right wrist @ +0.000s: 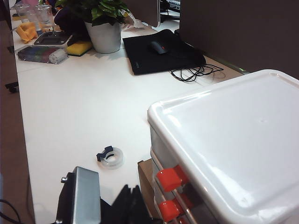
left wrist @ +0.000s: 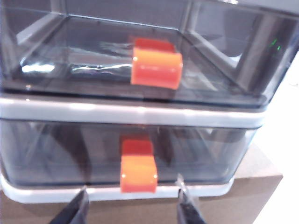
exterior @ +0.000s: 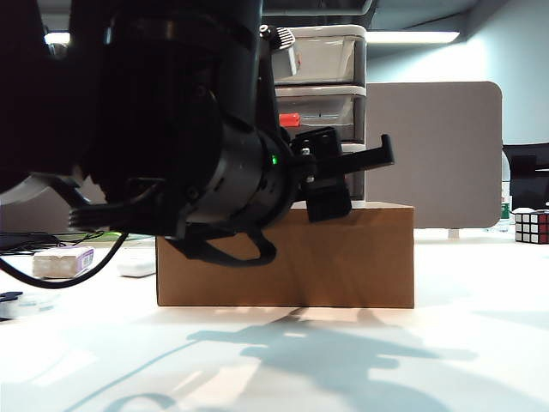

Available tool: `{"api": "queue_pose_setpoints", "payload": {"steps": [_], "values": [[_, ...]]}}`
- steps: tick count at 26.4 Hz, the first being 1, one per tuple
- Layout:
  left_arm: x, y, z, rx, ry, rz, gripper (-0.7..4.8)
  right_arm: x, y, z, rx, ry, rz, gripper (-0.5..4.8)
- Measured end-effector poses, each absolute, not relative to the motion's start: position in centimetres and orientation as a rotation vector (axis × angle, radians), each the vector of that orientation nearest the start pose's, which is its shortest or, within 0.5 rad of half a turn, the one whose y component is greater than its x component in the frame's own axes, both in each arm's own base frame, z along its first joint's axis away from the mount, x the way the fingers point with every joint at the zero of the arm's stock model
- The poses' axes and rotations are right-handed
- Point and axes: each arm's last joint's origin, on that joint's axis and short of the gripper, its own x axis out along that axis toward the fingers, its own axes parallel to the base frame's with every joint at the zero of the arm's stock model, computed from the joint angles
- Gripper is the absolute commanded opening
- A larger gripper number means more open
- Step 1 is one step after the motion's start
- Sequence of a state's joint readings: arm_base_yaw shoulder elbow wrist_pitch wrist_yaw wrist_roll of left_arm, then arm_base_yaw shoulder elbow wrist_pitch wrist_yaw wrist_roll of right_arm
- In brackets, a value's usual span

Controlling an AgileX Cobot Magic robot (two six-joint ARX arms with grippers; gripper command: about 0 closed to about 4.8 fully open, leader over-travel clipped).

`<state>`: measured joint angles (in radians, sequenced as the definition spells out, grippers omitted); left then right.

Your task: Open the third layer of the drawer on the table, pick up the transparent tape on the table and put it in, and finally close the drawer.

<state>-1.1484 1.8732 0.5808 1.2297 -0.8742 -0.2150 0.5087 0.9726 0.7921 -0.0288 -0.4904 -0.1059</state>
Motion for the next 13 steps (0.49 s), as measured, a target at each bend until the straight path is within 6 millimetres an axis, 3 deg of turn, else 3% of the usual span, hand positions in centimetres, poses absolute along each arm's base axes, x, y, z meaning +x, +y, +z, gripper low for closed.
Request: {"api": "queue_pose_setpoints", "payload": {"steps": [13], "values": [[14.82,-27.32,13.37,-0.187,0.046,-0.270,2.06,17.98,11.60,31.34,-0.121,0.197,1.009,-0.05]]}}
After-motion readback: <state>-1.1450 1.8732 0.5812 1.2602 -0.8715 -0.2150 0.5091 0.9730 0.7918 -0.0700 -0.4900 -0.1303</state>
